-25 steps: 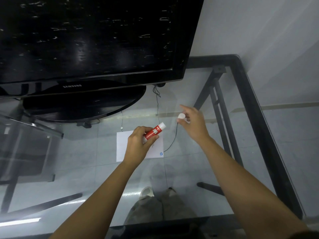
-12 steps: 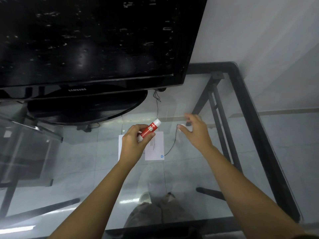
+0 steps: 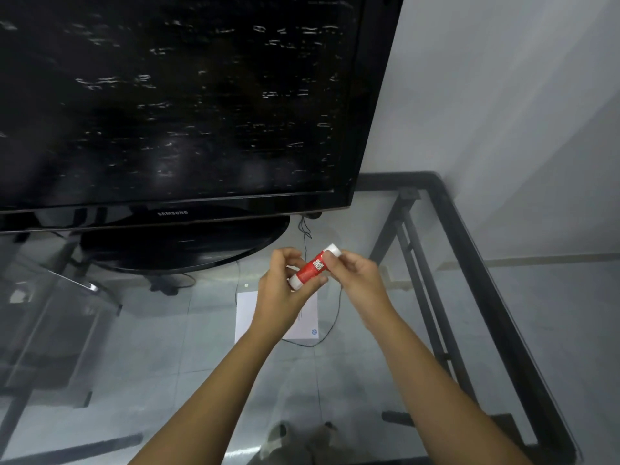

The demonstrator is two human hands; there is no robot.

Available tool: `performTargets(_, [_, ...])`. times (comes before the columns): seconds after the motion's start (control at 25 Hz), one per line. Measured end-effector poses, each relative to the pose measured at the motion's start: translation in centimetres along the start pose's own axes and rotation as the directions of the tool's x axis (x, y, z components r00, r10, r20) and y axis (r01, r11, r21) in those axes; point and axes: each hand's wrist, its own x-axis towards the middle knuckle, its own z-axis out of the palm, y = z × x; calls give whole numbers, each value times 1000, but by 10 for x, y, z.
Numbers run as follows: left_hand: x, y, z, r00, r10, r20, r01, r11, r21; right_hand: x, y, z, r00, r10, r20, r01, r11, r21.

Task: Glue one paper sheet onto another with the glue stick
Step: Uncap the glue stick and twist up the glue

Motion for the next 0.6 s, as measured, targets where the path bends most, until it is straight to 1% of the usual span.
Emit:
performTargets(0.04, [0, -1, -2, 997, -59, 54, 62, 996, -58, 0, -3, 1, 1000, 4, -1, -4, 999, 38])
performTargets(0.08, [0, -2, -4, 979, -164, 125, 185, 966, -183, 1, -5, 1, 1000, 3, -1, -3, 998, 55])
performTargets(0.12, [-1, -2, -7, 936, -279, 214, 340, 874, -347, 1, -7, 2, 1000, -6, 1, 6, 999, 47])
performTargets(0.16, [0, -3, -9, 883, -355, 308, 466, 743, -481, 0, -10, 2, 1000, -18, 5, 18, 1000, 17])
performTargets(0.2, [1, -4, -12, 851, -380, 363, 525, 633, -568, 0, -12, 4, 1000, -29, 6, 29, 999, -16])
performTargets(0.24, [1, -5, -13, 849, -375, 372, 528, 602, -599, -1, -14, 5, 999, -38, -2, 38, 998, -47])
performTargets(0.28, [0, -6, -13, 867, -360, 345, 499, 619, -607, -2, -15, 7, 999, -47, -14, 46, 996, -75])
performTargets(0.32, [-1, -8, -13, 899, -329, 288, 437, 671, -599, -2, -16, 8, 998, -51, -31, 48, 994, -97])
performTargets(0.36, [-2, -7, -13, 930, -295, 221, 369, 745, -556, -2, -17, 9, 998, -49, -50, 44, 993, -107])
performTargets(0.4, [-4, -8, -12, 962, -234, 139, 272, 844, -462, -3, -18, 10, 997, -42, -65, 35, 994, -105])
performTargets(0.44, [-6, -12, -12, 991, -124, 41, 131, 944, -301, -3, -19, 12, 997, -32, -71, 26, 995, -94])
performTargets(0.48, [-7, -16, -12, 996, 51, -69, -53, 998, -20, -4, -20, 14, 997, -20, -68, 14, 997, -81])
performTargets(0.52, [-8, -19, -13, 955, 269, -124, -226, 933, 281, -5, -21, 16, 998, -5, -59, 1, 998, -67])
performTargets(0.56, [-8, -24, -13, 880, 462, -112, -355, 796, 490, -7, -21, 18, 999, 7, -48, -10, 999, -54])
performTargets(0.6, [-9, -27, -12, 822, 556, -125, -400, 719, 568, -7, -22, 20, 999, 12, -46, -14, 999, -42])
